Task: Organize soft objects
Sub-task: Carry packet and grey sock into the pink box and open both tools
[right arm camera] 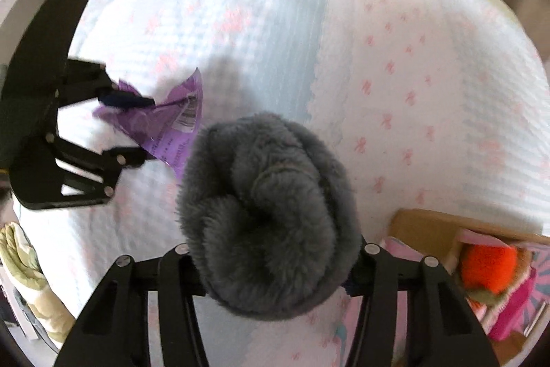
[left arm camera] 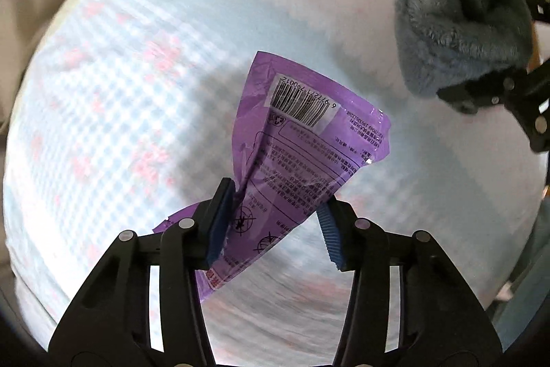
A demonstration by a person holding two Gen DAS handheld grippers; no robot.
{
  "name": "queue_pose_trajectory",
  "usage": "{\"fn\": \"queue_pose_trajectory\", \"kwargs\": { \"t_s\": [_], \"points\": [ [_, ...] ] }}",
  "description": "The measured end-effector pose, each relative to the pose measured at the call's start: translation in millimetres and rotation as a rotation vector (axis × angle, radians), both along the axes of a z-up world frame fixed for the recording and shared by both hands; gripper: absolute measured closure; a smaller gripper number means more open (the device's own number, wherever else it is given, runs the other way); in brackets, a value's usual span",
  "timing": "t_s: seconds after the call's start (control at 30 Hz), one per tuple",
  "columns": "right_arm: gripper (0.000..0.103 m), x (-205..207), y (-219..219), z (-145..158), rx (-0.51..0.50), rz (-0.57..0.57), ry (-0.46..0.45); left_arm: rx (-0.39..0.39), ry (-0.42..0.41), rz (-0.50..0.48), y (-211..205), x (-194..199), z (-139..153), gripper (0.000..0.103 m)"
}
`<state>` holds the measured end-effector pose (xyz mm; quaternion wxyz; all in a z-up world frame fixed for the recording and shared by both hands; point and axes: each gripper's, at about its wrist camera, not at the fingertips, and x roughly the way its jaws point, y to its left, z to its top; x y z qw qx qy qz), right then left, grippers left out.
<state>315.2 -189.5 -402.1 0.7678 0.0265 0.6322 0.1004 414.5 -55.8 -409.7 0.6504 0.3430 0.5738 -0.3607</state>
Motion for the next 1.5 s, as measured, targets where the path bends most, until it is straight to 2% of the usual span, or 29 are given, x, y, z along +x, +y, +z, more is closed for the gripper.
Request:
{"fn": "queue_pose_trajectory", "kwargs": {
  "t_s": [0.2,0.33,0.37,0.5,0.57,0.63,0.8,0.83,0.97,1.13,1.27,1.5],
  "points": [
    [0.054,-26.4,-2.1,67.6,0.031,-0.054,-0.108,-0.086,-0.054,0.113,15.8,-18.8,74.7,0.060],
    [0.054,-47.4,-1.5,114.1,0.039,-0.085,-0.159,-0.105,-0.084,0.178,18.1,-39.7,123.2,0.060],
    [0.054,-53.3,-0.5,125.5,0.046,-0.092,-0.169,-0.113,-0.093,0.197,12.6,-62.8,131.9,0.060],
    [0.054,-85.3,-3.9,167.7,0.068,-0.119,-0.219,-0.144,-0.110,0.296,12.4,-93.2,179.6,0.060],
    [0.054,-99.5,-12.6,187.2,0.083,-0.137,-0.235,-0.162,-0.123,0.333,5.0,-106.7,197.0,0.060],
    [0.054,-115.6,-24.5,203.9,0.090,-0.153,-0.253,-0.178,-0.142,0.353,-9.0,-131.2,202.0,0.060],
    [0.054,-146.7,-57.4,227.8,0.040,-0.164,-0.304,-0.245,-0.177,0.362,-47.9,-171.0,237.6,0.060],
    [0.054,-150.2,-66.4,228.3,0.039,-0.173,-0.310,-0.252,-0.182,0.358,-60.3,-167.3,231.6,0.060],
    [0.054,-172.1,-109.5,231.1,0.020,-0.220,-0.316,-0.295,-0.186,0.346,-108.4,-190.8,241.3,0.060],
    [0.054,-190.1,-172.2,221.2,-0.005,-0.276,-0.295,-0.319,-0.178,0.325,-166.9,-206.8,235.8,0.060],
    [0.053,-197.4,-217.2,208.5,-0.010,-0.311,-0.270,-0.321,-0.158,0.333,-212.7,-211.7,215.4,0.060],
    [0.053,-185.6,-276.8,161.7,0.010,-0.352,-0.193,-0.299,-0.080,0.391,-272.0,-206.1,159.6,0.060]
  ]
}}
